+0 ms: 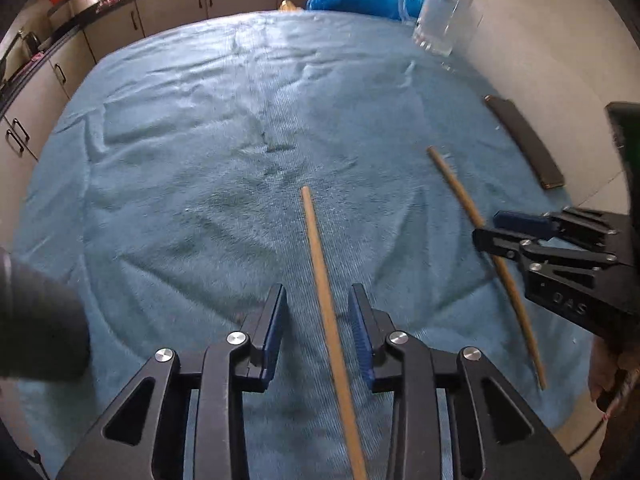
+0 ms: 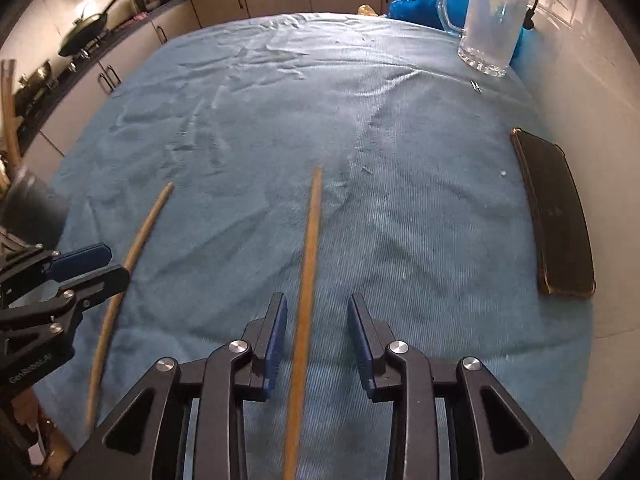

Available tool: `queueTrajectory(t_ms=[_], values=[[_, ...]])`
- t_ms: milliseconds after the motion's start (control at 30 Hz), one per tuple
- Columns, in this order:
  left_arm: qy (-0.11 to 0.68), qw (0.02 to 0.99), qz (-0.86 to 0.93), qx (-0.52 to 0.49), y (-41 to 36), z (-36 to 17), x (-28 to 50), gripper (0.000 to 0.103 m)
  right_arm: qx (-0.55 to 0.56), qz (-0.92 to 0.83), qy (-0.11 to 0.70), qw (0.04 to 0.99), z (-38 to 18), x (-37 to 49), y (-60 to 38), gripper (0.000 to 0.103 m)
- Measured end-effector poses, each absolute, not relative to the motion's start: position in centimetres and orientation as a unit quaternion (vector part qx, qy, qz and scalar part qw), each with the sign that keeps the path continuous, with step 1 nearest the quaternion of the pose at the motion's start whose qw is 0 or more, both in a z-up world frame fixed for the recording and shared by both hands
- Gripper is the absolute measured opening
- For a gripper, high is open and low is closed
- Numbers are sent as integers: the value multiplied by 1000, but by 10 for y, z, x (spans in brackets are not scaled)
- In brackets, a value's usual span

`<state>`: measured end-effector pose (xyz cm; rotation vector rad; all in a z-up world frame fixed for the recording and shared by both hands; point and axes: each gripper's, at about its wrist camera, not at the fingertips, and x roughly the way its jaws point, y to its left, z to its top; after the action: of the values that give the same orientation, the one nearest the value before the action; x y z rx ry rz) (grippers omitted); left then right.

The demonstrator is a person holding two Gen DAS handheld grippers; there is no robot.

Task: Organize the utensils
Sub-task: 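Close the left tool on a chopstick while the right tool grasps the other, then lift both chopsticks upright off the towel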

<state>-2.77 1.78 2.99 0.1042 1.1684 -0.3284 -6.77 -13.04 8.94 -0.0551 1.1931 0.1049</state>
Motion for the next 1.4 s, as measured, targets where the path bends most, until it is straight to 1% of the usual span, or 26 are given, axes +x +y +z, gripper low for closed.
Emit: queueTrajectory(t_ms=[167, 267, 333, 367, 400, 467, 500, 533, 567, 600, 633, 700, 733, 800, 933, 1067, 1267, 1400], values=[[559, 809, -157, 86, 4, 29, -14, 30, -55, 42, 573, 816, 88, -52, -126, 34], [565, 805, -159, 88, 0, 27, -6, 30, -53, 44, 580, 812, 88, -42, -127, 34], [567, 803, -166, 79, 1, 27, -2, 34, -46, 51, 580, 812, 88, -37, -129, 40], [567, 802, -172, 69, 2, 27, -2, 39, -56, 58, 578, 812, 88, -36, -127, 41], [565, 805, -173, 59, 4, 27, -2, 41, -64, 60, 575, 813, 88, -35, -126, 41], [555, 812, -171, 53, 3, 25, -3, 41, -60, 56, 569, 818, 87, -38, -126, 41], [548, 817, -169, 59, 2, 25, -6, 40, -55, 52, 565, 821, 87, -40, -126, 41], [543, 821, -163, 70, 0, 24, -7, 35, -59, 48, 562, 824, 87, -41, -124, 38], [535, 827, -150, 87, -1, 24, -11, 20, -62, 47, 559, 825, 88, -44, -122, 34], [531, 829, -148, 95, -2, 23, -12, 8, -65, 49, 557, 826, 88, -46, -119, 26], [532, 827, -155, 91, -1, 23, -14, 6, -68, 52, 556, 826, 89, -47, -116, 18], [534, 827, -156, 78, 3, 24, -16, 6, -80, 56, 552, 828, 88, -49, -108, 9], [533, 829, -153, 72, 5, 25, -18, 6, -87, 56, 549, 830, 88, -51, -104, 8], [522, 839, -146, 51, 15, 33, -26, 6, -81, 53, 547, 832, 89, -53, -104, 8], [495, 854, -163, -2, 36, 53, -49, 6, -18, 77, 524, 848, 99, -67, -114, 8], [441, 881, -172, -23, 51, 80, -79, 6, 27, 93, 487, 868, 119, -91, -121, 8], [381, 908, -160, -70, 67, 109, -110, 6, 25, 96, 420, 902, 149, -125, -108, 8], [349, 925, -139, -50, 66, 124, -130, 6, 35, 110, 376, 920, 166, -138, -100, 8]])
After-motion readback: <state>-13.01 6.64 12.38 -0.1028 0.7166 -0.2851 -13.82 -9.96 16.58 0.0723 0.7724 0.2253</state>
